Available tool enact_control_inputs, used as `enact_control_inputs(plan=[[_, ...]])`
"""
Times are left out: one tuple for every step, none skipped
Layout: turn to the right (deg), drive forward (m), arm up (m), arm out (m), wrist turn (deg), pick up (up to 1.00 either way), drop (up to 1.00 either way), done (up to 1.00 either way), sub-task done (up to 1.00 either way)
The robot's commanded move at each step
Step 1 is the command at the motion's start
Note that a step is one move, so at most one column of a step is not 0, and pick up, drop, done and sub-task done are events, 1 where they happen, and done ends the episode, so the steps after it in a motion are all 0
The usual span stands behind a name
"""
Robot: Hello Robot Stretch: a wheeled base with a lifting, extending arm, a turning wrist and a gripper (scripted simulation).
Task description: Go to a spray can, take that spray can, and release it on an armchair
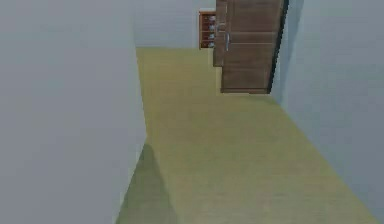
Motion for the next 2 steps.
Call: enact_control_inputs(plan=[[0.0, 1.00, 0.00, 0.00, 0.0, 0.00, 0.00, 0.00, 0.00], [0.0, 1.00, 0.00, 0.00, 0.0, 0.00, 0.00, 0.00, 0.00]])
